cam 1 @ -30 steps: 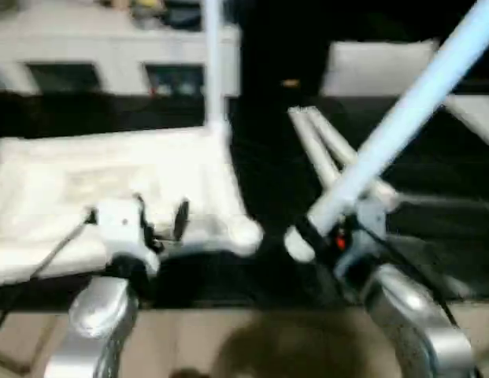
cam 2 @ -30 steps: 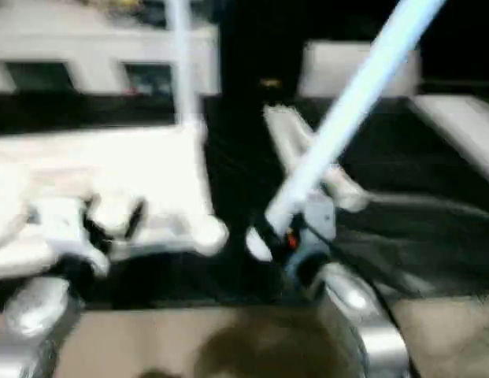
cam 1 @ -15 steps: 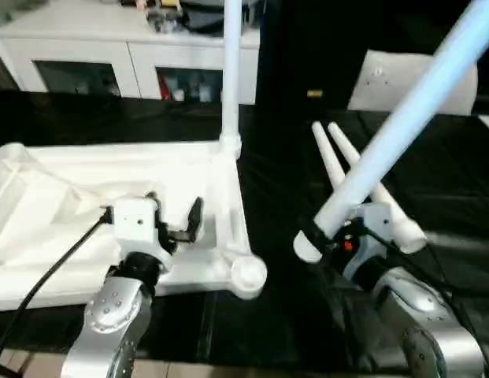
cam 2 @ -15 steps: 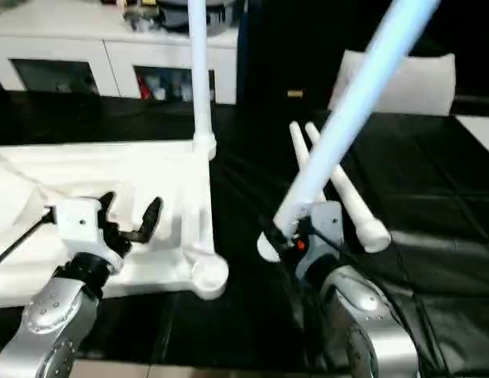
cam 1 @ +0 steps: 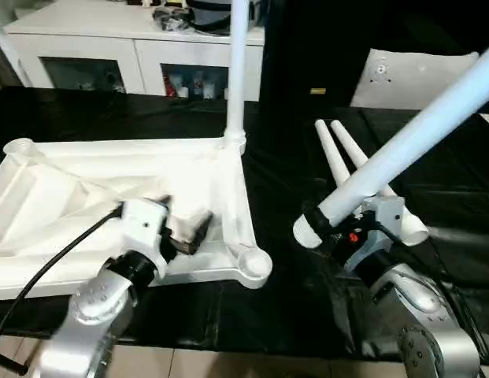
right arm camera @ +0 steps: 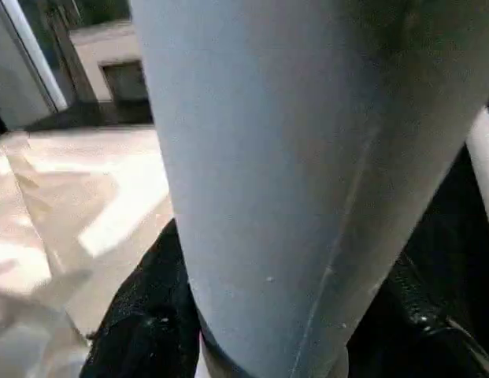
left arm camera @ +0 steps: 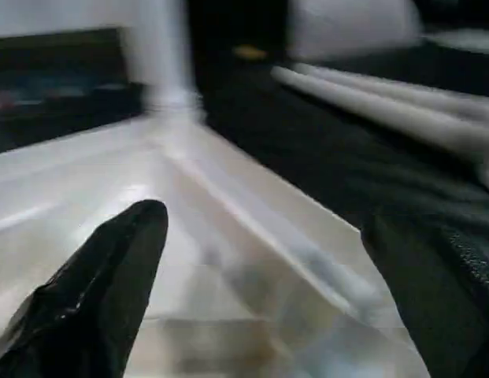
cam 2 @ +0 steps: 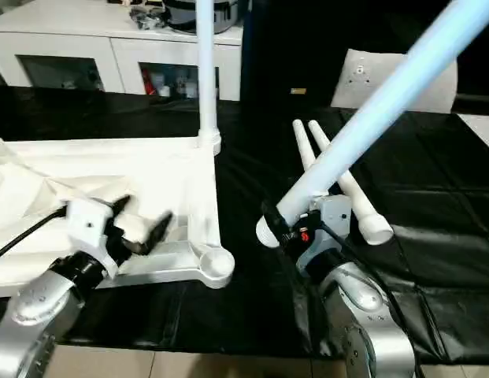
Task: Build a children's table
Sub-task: Move to table, then insert table leg to table base
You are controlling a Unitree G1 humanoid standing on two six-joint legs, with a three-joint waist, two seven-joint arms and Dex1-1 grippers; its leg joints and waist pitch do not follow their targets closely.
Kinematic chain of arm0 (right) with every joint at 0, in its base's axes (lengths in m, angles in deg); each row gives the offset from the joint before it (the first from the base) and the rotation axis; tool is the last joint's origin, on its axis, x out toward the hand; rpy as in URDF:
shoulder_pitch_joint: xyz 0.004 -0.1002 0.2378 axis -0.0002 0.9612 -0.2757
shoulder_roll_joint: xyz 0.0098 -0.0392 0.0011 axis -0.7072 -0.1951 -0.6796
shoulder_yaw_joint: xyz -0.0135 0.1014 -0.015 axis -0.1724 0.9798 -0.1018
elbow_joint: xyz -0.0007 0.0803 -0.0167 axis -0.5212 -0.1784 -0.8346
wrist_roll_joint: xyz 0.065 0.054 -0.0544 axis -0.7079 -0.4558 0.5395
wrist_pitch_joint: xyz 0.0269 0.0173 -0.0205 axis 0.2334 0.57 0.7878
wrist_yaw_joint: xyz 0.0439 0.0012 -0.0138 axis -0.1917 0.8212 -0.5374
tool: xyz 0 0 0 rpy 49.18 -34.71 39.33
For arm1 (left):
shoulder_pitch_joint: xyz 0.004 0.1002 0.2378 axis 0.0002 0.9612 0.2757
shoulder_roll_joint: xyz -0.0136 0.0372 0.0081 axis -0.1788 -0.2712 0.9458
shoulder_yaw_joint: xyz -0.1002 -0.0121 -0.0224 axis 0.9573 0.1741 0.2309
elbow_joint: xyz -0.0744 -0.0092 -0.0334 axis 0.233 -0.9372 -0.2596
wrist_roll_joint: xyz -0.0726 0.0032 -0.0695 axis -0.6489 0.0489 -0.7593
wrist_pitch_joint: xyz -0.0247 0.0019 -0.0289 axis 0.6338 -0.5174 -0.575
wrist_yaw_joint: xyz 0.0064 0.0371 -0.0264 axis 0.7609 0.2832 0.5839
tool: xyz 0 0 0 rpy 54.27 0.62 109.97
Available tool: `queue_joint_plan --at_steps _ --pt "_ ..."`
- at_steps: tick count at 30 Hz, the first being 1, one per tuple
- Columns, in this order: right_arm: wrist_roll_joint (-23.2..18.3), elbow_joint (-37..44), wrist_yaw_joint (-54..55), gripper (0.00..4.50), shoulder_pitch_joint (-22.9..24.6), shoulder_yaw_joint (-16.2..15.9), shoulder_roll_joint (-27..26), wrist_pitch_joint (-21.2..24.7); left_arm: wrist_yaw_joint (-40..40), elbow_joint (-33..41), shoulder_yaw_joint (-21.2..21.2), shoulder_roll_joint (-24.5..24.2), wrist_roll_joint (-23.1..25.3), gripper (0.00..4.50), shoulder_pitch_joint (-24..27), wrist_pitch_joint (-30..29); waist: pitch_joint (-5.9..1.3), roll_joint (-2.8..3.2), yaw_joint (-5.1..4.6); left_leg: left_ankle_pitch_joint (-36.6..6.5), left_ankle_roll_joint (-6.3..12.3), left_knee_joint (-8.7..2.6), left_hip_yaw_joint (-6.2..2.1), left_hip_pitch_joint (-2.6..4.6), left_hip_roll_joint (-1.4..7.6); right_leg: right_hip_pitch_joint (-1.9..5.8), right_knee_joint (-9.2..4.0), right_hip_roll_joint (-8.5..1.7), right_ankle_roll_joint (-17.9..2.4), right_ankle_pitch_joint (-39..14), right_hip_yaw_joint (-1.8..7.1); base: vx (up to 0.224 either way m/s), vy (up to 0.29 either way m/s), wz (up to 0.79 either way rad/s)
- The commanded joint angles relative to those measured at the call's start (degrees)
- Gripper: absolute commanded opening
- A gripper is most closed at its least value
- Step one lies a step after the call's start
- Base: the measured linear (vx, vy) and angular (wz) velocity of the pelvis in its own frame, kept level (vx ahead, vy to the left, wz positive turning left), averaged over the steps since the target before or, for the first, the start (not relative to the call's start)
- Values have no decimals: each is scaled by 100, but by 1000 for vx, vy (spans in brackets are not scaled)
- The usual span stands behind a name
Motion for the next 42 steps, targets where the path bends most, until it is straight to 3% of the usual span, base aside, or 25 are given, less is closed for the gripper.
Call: queue_joint_plan --at_steps 1,3,5,7,9,12,13,17,18,22,24,25,26,33,35,40,42 --pt "-21 27 -55 190 -69 8 7 71 -425 -47 -106 -203 -74 450 -59 -108 -197 42 -5 -1165 99 -624 -94 -166 364 230 -472 -492 -882 -2003 335 0 0 0" --pt "-36 3 -142 190 -63 -1 29 -86 -820 -89 -202 -467 -108 450 -42 -85 -210 33 -15 -911 156 -616 -82 -201 367 265 -456 -501 -954 -1812 342 0 0 0" --pt "66 -140 -181 190 -80 -23 87 -284 -1387 -97 -450 -947 -101 450 -68 -266 -229 60 -14 -612 197 -612 -74 -198 373 272 -419 -495 -1034 -1496 338 0 0 0" --pt "81 -180 -194 190 -98 -35 100 -316 -1669 -111 -552 -1132 -150 450 -94 -347 -247 66 -13 -333 239 -597 -53 -186 361 277 -388 -486 -1131 -1191 331 0 0 0" --pt "61 -192 -200 190 -142 -64 119 -280 -2034 -256 -659 -1300 -222 414 -200 -294 -262 34 3 -67 295 -590 -32 -190 355 300 -373 -478 -1242 -946 315 0 0 0" --pt "71 -211 -237 190 -145 -100 134 -274 -2148 -436 -733 -1377 -106 410 -359 -274 -242 44 -3 -232 254 -609 -25 -183 376 299 -387 -475 -1283 -1081 301 0 0 0" --pt "83 -224 -277 190 -127 -131 154 -292 -2285 -522 -775 -1444 -100 378 -440 -270 -236 42 1 -296 247 -616 -24 -175 376 291 -397 -471 -1259 -1172 303 0 0 0" --pt "53 -217 -330 190 -58 -155 157 -314 -2620 -664 -872 -1625 -104 366 -613 -230 -230 49 3 -482 188 -637 -26 -162 386 280 -420 -490 -1164 -1486 316 0 0 0" --pt "28 -218 -363 190 -37 -159 162 -317 -2749 -733 -913 -1686 -108 340 -705 -238 -228 48 0 -473 178 -642 -27 -167 385 280 -417 -482 -1162 -1476 312 0 0 0" --pt "22 -207 -410 190 24 -204 186 -354 -3234 -1203 -1040 -1833 -9 323 -1144 -125 -233 103 10 -499 140 -644 -26 -156 375 277 -423 -487 -1160 -1480 314 0 0 0" --pt "25 -207 -409 190 29 -208 187 -362 -3267 -1256 -1053 -1845 16 301 -1184 -96 -238 79 4 -482 120 -644 -26 -168 386 290 -421 -496 -1186 -1427 316 0 0 0" --pt "37 -220 -409 190 31 -210 183 -377 -3371 -1357 -1096 -1888 29 293 -1269 -59 -243 120 10 -468 110 -642 -30 -161 387 289 -410 -499 -1203 -1393 315 0 0 0" --pt "52 -233 -413 190 33 -214 177 -395 -3489 -1461 -1155 -1941 56 293 -1361 -35 -244 103 1 -442 113 -645 -22 -168 382 291 -420 -485 -1196 -1343 314 0 0 0" --pt "79 -239 -444 190 42 -234 151 -440 -3740 -1798 -1293 -1978 193 244 -1594 115 -250 132 1 -412 61 -647 -23 -169 400 311 -401 -505 -1311 -1187 319 0 0 0" --pt "84 -237 -448 190 43 -255 153 -445 -3766 -1884 -1329 -1989 272 219 -1640 162 -242 130 -1 -509 56 -654 -20 -161 404 300 -411 -501 -1306 -1280 316 0 0 0" --pt "91 -241 -488 190 54 -317 176 -453 -3808 -2106 -1362 -2030 382 206 -1701 286 -238 124 1 -598 53 -666 -24 -160 412 294 -429 -511 -1257 -1439 326 0 0 0" --pt "91 -237 -502 190 65 -321 181 -456 -3849 -2126 -1358 -2036 417 169 -1693 308 -242 122 1 -554 50 -666 -26 -167 420 299 -419 -518 -1283 -1357 327 0 0 0"
